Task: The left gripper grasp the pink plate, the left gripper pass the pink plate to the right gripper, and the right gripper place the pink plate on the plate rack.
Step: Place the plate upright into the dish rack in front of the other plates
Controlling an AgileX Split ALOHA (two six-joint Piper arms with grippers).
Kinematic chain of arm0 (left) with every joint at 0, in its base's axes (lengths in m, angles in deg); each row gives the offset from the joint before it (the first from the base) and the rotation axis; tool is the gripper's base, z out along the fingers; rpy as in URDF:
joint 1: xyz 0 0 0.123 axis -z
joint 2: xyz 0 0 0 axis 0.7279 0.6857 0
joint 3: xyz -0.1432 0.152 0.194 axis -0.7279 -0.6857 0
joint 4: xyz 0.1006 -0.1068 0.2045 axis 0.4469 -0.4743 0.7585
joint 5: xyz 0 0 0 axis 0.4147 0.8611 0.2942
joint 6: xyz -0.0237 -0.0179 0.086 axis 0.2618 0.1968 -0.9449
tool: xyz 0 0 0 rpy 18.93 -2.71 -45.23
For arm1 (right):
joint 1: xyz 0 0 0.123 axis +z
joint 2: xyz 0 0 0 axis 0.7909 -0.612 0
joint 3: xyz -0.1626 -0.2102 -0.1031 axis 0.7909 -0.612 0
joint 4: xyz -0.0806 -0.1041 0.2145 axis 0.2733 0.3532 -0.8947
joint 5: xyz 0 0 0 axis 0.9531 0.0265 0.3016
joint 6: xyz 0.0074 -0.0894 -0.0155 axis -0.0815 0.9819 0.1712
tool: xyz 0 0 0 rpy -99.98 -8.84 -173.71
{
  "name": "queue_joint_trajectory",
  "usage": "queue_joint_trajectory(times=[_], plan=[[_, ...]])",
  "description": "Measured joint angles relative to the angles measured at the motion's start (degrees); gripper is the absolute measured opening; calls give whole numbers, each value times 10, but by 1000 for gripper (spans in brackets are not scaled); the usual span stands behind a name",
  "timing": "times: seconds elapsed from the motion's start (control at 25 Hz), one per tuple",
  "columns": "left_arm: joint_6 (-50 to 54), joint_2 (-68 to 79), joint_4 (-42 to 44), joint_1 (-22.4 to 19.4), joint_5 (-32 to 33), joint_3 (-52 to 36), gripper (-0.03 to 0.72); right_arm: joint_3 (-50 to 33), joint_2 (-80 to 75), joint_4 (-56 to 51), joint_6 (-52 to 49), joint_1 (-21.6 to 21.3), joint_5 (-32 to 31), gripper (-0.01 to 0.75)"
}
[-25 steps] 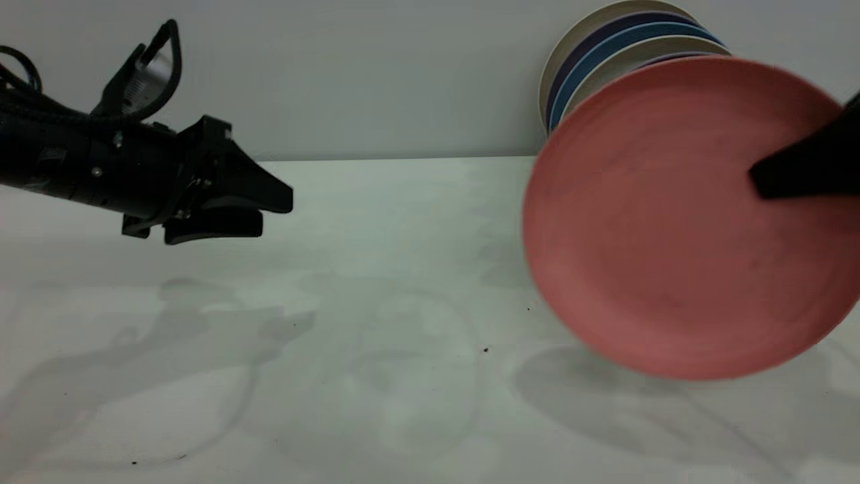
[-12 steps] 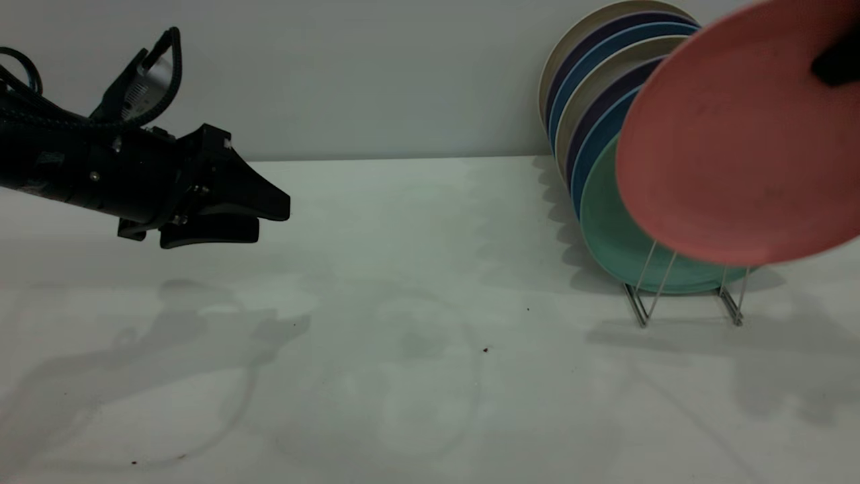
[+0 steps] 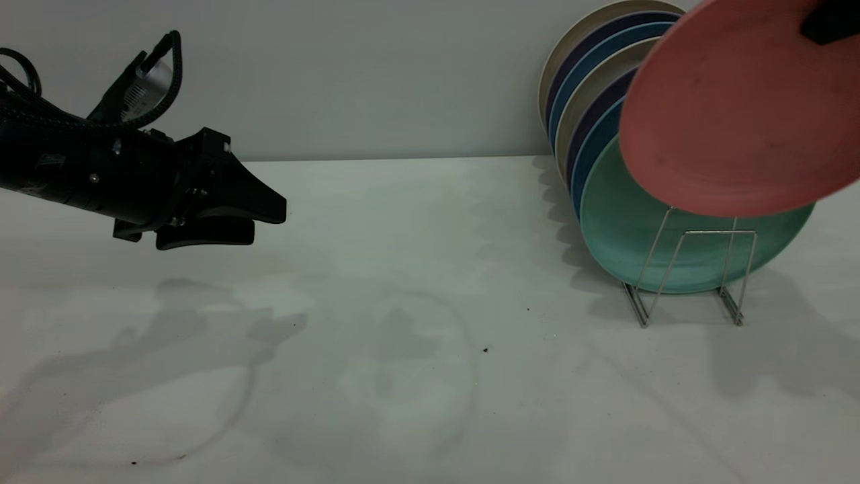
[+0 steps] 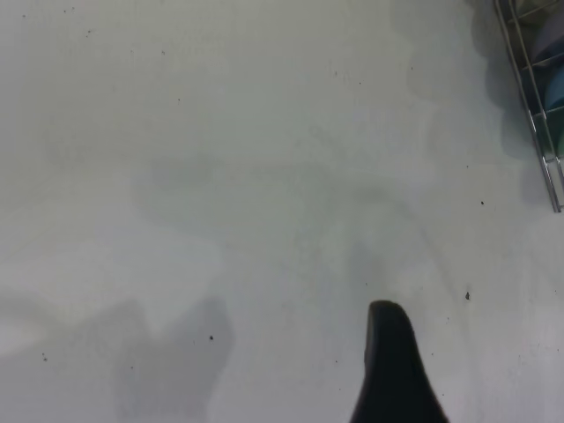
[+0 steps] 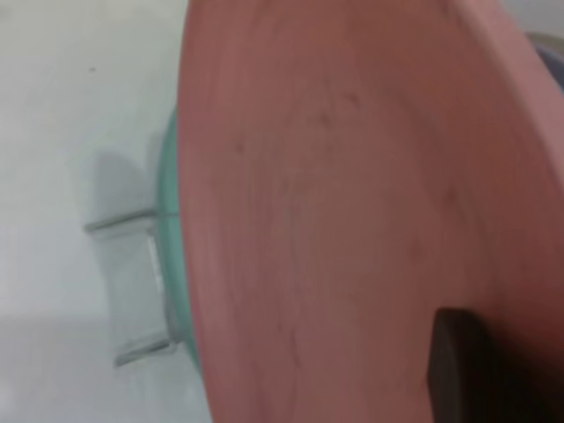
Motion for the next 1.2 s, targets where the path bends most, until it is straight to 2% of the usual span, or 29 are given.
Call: queue_joint_trajectory(times=[0.16, 1.2], plan=[[0, 0, 1, 0, 0, 0, 503, 8, -11, 1, 0, 12, 14, 105], [1, 0, 15, 0, -1, 0, 503, 11, -61, -8, 0, 12, 11, 105]])
